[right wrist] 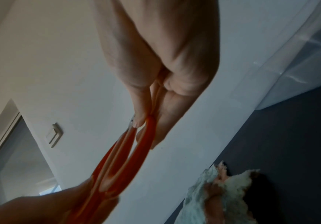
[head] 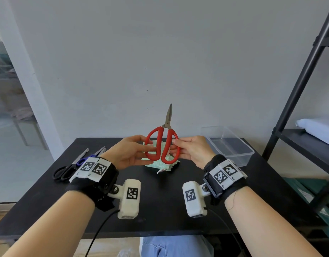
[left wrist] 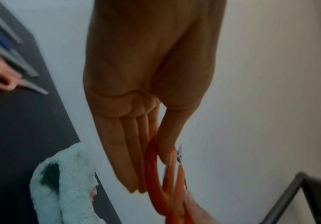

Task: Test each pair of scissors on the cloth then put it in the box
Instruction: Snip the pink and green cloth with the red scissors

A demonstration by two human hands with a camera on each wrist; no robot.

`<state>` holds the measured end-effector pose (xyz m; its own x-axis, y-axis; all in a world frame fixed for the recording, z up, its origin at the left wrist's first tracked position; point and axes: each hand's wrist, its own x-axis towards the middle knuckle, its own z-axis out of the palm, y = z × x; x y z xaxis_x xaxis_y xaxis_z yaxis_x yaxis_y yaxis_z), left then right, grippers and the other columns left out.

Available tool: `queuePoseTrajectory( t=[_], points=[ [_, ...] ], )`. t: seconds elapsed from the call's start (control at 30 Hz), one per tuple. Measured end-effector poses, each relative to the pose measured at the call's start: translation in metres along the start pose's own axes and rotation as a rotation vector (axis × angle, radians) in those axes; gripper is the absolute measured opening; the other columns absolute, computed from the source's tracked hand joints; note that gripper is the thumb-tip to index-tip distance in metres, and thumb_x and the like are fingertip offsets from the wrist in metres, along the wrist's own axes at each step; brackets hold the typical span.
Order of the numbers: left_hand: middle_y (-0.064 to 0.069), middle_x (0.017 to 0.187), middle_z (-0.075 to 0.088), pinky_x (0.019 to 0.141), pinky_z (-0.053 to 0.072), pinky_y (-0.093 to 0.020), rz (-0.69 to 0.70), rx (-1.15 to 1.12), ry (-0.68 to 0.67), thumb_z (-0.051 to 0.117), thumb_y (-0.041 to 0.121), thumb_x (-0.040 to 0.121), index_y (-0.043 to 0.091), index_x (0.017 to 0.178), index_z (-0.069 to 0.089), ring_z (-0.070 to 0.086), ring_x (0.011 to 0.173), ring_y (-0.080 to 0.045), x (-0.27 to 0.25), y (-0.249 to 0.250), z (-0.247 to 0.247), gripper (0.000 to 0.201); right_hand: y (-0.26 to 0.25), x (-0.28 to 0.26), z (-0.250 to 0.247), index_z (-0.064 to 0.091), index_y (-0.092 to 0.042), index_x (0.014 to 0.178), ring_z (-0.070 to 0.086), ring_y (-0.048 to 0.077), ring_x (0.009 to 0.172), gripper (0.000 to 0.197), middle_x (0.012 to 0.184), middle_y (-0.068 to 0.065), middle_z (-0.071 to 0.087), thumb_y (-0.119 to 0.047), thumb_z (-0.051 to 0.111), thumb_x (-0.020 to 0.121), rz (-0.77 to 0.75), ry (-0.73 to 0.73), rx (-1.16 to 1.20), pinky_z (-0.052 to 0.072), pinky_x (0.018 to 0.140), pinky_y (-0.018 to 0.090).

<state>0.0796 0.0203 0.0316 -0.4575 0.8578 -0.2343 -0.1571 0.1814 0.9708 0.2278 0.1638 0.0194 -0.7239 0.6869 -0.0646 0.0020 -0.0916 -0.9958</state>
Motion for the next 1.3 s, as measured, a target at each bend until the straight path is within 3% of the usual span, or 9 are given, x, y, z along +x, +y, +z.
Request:
queuePoseTrajectory(
  t=[0.2,0.3,0.43,0.57,0.8,0.9,1.07,1.17,1.3],
  points=[
    [-0.019,0.099,0.072,0.065,0.060,-0.028,-0.010,0.094,0.009,0.062,0.001,0.088,0.006,0.106,0.064,0.073,0.081,-0.024,0.005,0.009,0.013,0.019,-0.014,-0.004,-0.022,0.068,0.004,0.102,0.070,0.020,0.066,0.023,0.087,0.017,0.071,-0.014,0.066,0.088,0.039,0.012,-0.115,0.057,0.057,0.026],
    [-0.022,0.098,0.071,0.064,0.060,-0.028,0.019,0.090,0.008,0.061,-0.003,0.088,0.005,0.106,0.064,0.072,0.075,-0.024,0.013,0.015,0.027,0.020,-0.022,-0.007,-0.038,0.065,0.004,0.107,0.070,0.021,0.068,0.028,0.089,0.018,0.070,-0.017,0.067,0.088,0.068,0.000,-0.169,0.058,0.060,0.028],
    [-0.024,0.104,0.070,0.073,0.060,-0.034,0.014,0.102,-0.020,0.062,-0.004,0.087,0.002,0.113,0.062,0.071,0.084,-0.030,0.026,0.025,0.050,0.027,-0.038,-0.013,-0.064,0.060,0.008,0.113,0.069,0.020,0.079,0.030,0.099,0.018,0.068,0.005,0.065,0.084,0.056,-0.036,-0.251,0.059,0.071,0.026],
    [-0.026,0.106,0.068,0.073,0.060,-0.036,0.014,0.066,-0.087,0.061,-0.003,0.087,0.002,0.116,0.059,0.069,0.095,-0.034,0.038,0.036,0.080,0.030,-0.051,-0.018,-0.093,0.061,0.010,0.111,0.069,0.019,0.078,0.031,0.093,0.015,0.069,0.011,0.065,0.080,0.020,0.057,-0.240,0.059,0.067,0.023],
    [-0.020,0.087,0.071,0.066,0.061,-0.032,0.015,0.145,-0.115,0.067,-0.004,0.083,-0.001,0.108,0.060,0.072,0.071,-0.023,0.072,0.041,0.137,0.026,-0.053,-0.010,-0.150,0.062,0.009,0.109,0.068,0.020,0.084,0.036,0.104,0.019,0.068,0.012,0.071,0.075,0.019,0.263,-0.255,0.058,0.061,0.020],
    [-0.022,0.091,0.071,0.067,0.061,-0.032,0.026,0.177,-0.071,0.071,-0.005,0.079,-0.008,0.107,0.063,0.072,0.076,-0.025,0.094,0.035,0.156,0.029,-0.047,-0.001,-0.171,0.064,0.008,0.106,0.067,0.017,0.078,0.034,0.099,0.017,0.069,0.011,0.073,0.073,0.033,0.332,-0.283,0.056,0.058,0.017],
    [-0.022,0.092,0.072,0.075,0.060,-0.037,0.043,0.237,-0.005,0.077,-0.003,0.073,-0.001,0.089,0.069,0.072,0.082,-0.030,0.124,0.022,0.180,0.018,-0.033,0.016,-0.198,0.067,0.004,0.105,0.067,0.019,0.080,0.033,0.097,0.014,0.069,0.007,0.074,0.073,0.075,0.390,-0.377,0.054,0.062,0.018],
    [-0.023,0.089,0.071,0.078,0.059,-0.041,0.090,0.286,0.044,0.080,0.000,0.072,0.000,0.090,0.067,0.072,0.082,-0.032,0.137,0.013,0.189,0.022,-0.023,0.026,-0.208,0.068,0.003,0.104,0.067,0.022,0.086,0.032,0.100,0.016,0.069,0.006,0.075,0.074,0.112,0.377,-0.437,0.055,0.070,0.023],
    [-0.022,0.080,0.069,0.070,0.061,-0.034,0.123,0.386,0.008,0.077,0.003,0.075,0.001,0.081,0.066,0.071,0.072,-0.028,0.149,0.005,0.195,0.013,-0.013,0.036,-0.215,0.068,0.002,0.104,0.066,0.024,0.091,0.031,0.102,0.017,0.069,0.006,0.074,0.074,0.127,0.363,-0.564,0.055,0.083,0.031]
  ],
)
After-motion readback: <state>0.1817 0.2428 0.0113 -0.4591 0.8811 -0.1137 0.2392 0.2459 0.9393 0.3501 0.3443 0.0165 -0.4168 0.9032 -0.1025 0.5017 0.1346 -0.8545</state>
